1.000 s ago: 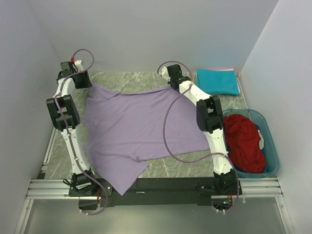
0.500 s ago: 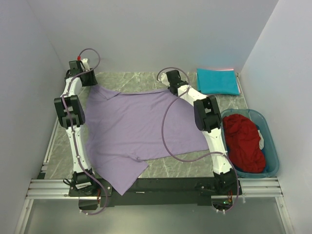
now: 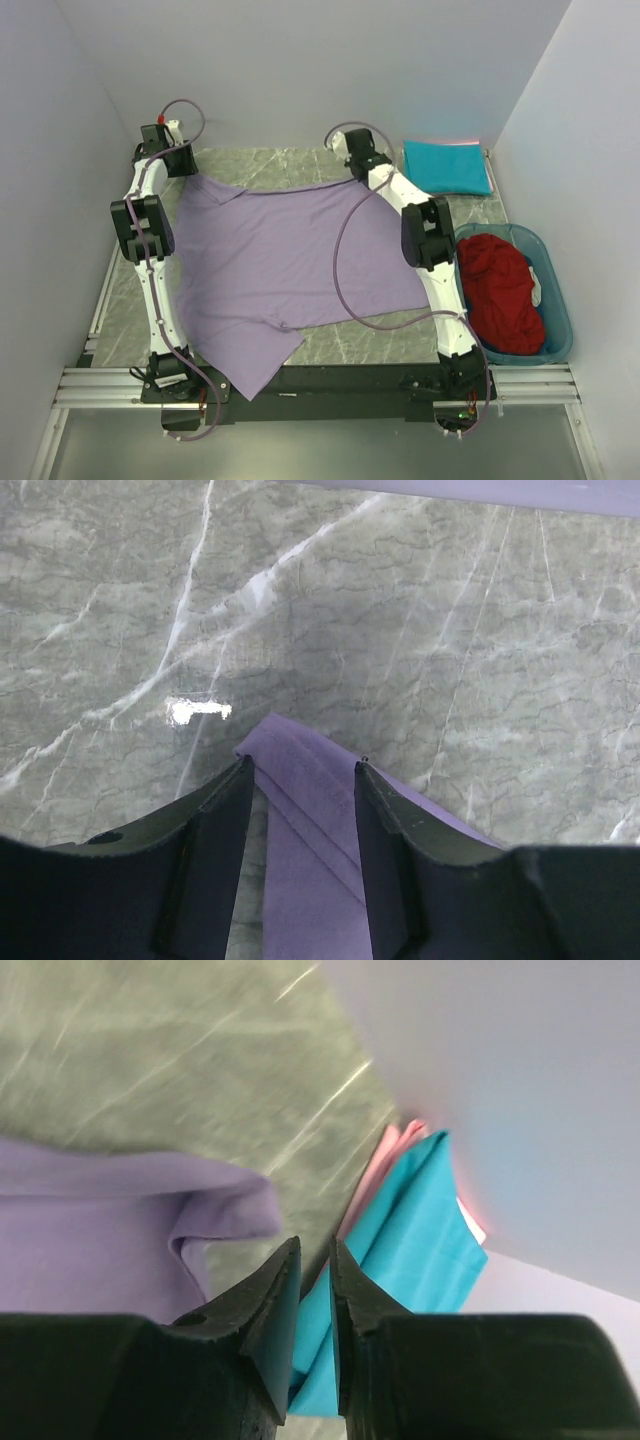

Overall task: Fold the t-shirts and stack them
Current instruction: Flatten the tshirt out

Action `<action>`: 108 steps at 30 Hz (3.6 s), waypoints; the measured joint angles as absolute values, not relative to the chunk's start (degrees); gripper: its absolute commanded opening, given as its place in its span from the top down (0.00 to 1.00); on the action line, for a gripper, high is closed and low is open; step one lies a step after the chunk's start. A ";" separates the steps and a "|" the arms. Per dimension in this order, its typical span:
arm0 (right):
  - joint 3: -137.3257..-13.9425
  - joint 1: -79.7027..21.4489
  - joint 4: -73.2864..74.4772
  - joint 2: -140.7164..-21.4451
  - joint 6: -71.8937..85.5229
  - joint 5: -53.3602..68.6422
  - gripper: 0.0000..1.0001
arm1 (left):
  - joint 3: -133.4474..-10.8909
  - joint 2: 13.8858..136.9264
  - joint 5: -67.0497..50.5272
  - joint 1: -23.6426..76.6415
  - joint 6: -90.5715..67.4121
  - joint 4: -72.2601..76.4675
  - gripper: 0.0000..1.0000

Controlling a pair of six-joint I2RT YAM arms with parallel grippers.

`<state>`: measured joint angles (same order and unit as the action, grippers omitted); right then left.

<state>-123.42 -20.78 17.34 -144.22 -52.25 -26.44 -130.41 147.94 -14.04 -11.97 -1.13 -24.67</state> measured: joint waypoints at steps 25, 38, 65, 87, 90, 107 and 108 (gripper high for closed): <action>-136.99 -9.47 30.70 -144.68 -11.90 3.51 0.42 | -129.05 147.92 -14.09 -11.97 -1.15 -23.33 0.51; -139.00 -10.70 32.53 -149.10 -13.56 4.08 0.39 | -128.62 147.72 -14.28 -11.97 -1.13 -22.98 0.51; -142.19 -10.55 42.48 -152.20 -16.86 5.87 0.68 | -125.58 145.32 -17.21 -12.62 -0.89 -25.74 0.55; -140.97 -12.12 49.28 -150.36 -18.26 -1.93 0.26 | -124.16 143.37 -18.17 -12.78 2.26 -31.83 0.66; -140.99 -13.72 49.84 -150.23 -19.88 -4.64 0.26 | -123.52 142.93 -18.15 -12.78 2.79 -32.29 0.66; -133.62 -20.43 46.13 -147.09 -30.35 -19.99 0.24 | -121.71 141.45 -18.11 -12.80 5.39 -33.87 0.66; -133.05 -20.71 45.65 -146.91 -30.87 -20.58 0.25 | -121.71 141.45 -18.11 -12.80 5.39 -33.85 0.66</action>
